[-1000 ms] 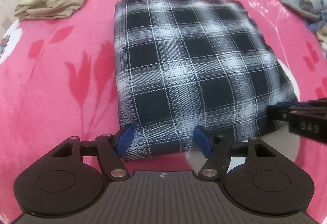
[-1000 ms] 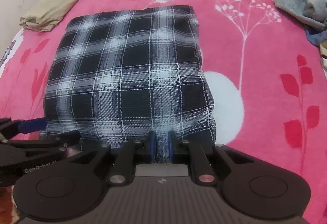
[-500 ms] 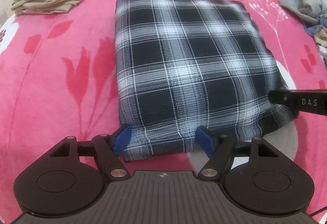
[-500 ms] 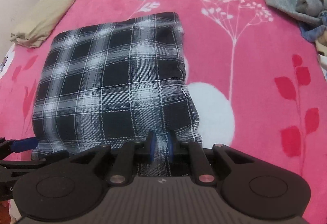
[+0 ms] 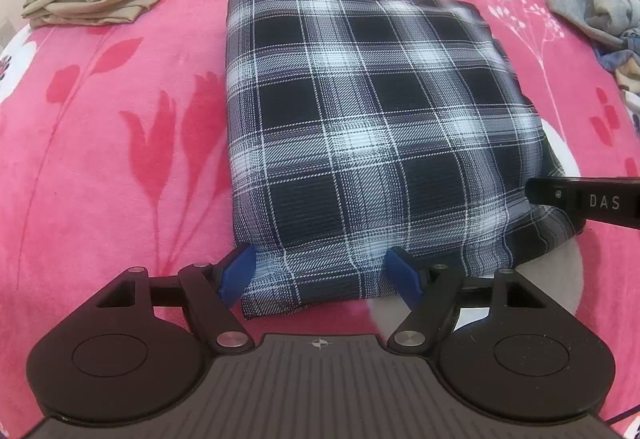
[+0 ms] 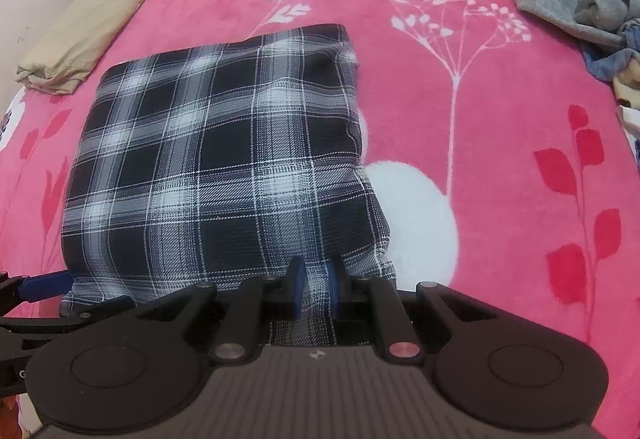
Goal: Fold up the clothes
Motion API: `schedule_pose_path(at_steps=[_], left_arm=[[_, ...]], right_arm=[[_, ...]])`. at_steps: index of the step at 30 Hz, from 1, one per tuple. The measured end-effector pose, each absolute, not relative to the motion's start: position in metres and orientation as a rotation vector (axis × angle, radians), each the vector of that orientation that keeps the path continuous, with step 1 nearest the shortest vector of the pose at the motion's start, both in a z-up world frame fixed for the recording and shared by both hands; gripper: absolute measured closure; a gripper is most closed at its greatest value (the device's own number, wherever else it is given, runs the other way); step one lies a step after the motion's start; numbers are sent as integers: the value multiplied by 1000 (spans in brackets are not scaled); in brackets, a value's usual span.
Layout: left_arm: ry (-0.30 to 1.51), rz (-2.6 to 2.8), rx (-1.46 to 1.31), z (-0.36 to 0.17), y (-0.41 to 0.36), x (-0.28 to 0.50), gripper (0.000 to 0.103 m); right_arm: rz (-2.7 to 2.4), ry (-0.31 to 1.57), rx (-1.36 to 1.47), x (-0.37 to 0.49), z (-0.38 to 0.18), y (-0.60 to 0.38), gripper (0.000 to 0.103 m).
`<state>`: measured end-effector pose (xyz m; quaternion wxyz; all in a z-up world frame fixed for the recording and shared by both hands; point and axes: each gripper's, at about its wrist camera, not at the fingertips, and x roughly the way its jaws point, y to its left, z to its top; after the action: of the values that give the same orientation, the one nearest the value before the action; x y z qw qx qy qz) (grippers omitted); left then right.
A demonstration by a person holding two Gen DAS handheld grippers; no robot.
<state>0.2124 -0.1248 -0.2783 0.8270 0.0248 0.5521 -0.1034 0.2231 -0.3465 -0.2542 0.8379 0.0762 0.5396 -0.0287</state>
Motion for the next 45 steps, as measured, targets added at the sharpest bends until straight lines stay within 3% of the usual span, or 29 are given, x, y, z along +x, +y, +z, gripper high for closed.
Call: schedule_pose_path(at_steps=[32, 38, 45], left_arm=[[1179, -255, 83, -277, -124, 213, 25], [1162, -281, 94, -279, -120, 209, 25], [1146, -304, 85, -281, -114, 206, 23]], right_arm=[[-61, 1153, 148, 226, -253, -344, 89], [47, 1055, 159, 224, -232, -337, 87], [-132, 1082, 244, 222, -243, -386, 84]])
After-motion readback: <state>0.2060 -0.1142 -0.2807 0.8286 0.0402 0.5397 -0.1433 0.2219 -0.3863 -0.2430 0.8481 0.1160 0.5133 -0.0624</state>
